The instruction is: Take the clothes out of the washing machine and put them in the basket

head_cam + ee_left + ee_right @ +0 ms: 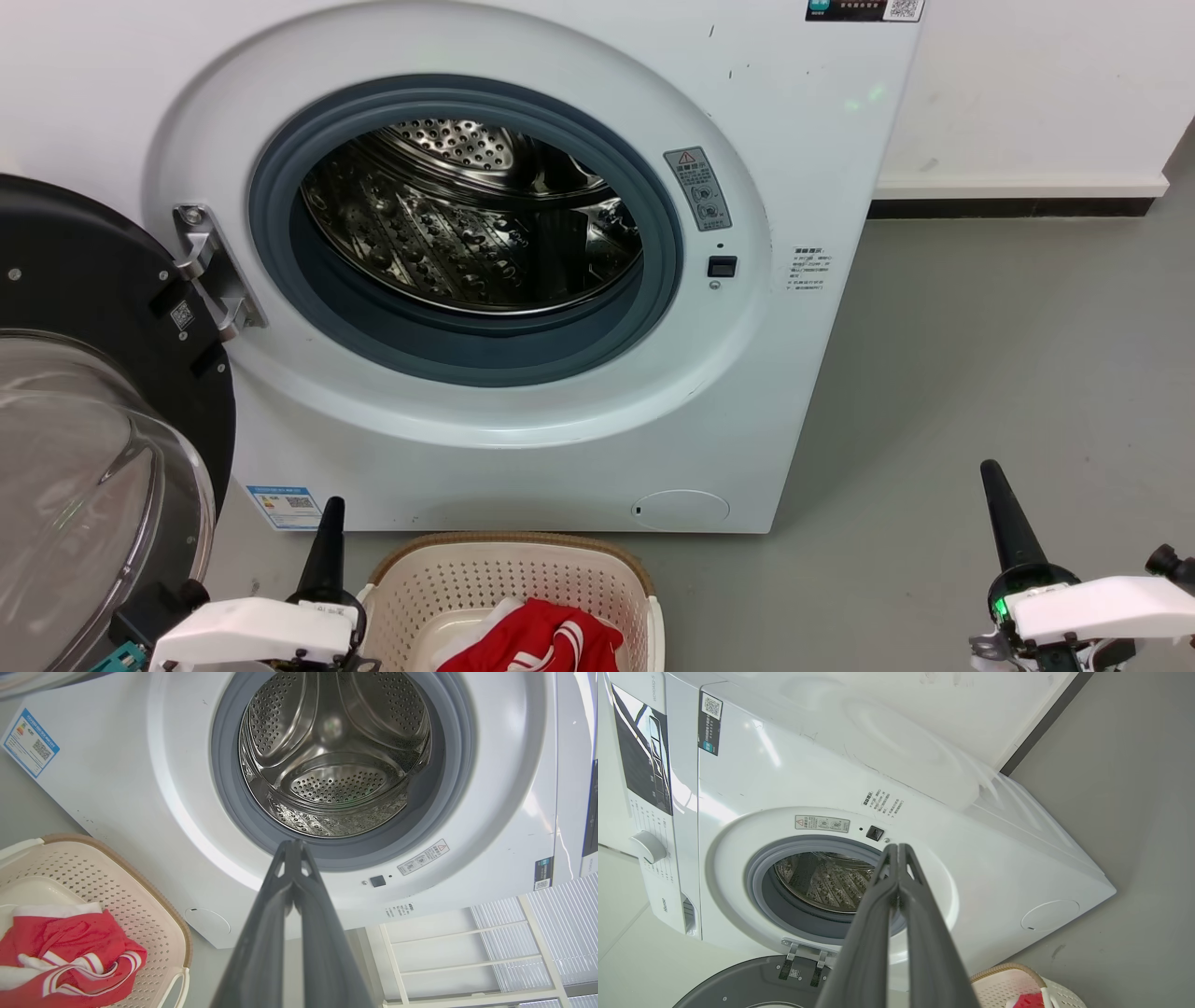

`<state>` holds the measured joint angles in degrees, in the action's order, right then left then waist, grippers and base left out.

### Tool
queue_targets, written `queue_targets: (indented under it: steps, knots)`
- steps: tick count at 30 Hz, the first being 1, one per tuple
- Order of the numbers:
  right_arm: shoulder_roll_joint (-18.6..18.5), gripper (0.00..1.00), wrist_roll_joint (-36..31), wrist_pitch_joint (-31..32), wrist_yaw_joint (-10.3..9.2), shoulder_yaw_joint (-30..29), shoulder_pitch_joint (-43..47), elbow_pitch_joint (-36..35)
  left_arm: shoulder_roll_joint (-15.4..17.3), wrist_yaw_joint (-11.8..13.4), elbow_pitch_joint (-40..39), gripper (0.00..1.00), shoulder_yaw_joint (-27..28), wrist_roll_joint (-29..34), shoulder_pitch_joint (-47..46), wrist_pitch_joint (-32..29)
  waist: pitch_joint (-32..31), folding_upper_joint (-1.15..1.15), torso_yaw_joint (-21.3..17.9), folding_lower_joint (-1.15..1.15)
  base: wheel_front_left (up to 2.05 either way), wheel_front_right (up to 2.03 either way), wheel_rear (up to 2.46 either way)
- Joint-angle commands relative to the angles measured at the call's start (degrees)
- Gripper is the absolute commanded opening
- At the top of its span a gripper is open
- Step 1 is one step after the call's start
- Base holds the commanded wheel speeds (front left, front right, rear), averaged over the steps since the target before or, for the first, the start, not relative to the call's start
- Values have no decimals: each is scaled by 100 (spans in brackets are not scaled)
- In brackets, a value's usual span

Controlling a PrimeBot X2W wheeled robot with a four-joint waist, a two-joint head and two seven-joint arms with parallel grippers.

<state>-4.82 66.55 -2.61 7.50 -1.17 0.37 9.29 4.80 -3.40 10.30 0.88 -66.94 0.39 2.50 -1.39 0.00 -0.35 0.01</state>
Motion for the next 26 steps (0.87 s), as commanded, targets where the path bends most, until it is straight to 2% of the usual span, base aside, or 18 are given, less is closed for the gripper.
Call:
queue_targets:
  steps: [1, 26]
  knots:
    - [-31, 0, 146, 29, 0, -18, -164, -14, 25, -42, -28, 0, 35, -128, -162, -30, 3, 0, 1, 0, 0, 0, 0]
    - [-11, 0, 1507, 383, -1, -155, -433, 234, 6, -235, 175, 0, 184, -1475, -428, -380, 73, 0, 16, 0, 0, 0, 0]
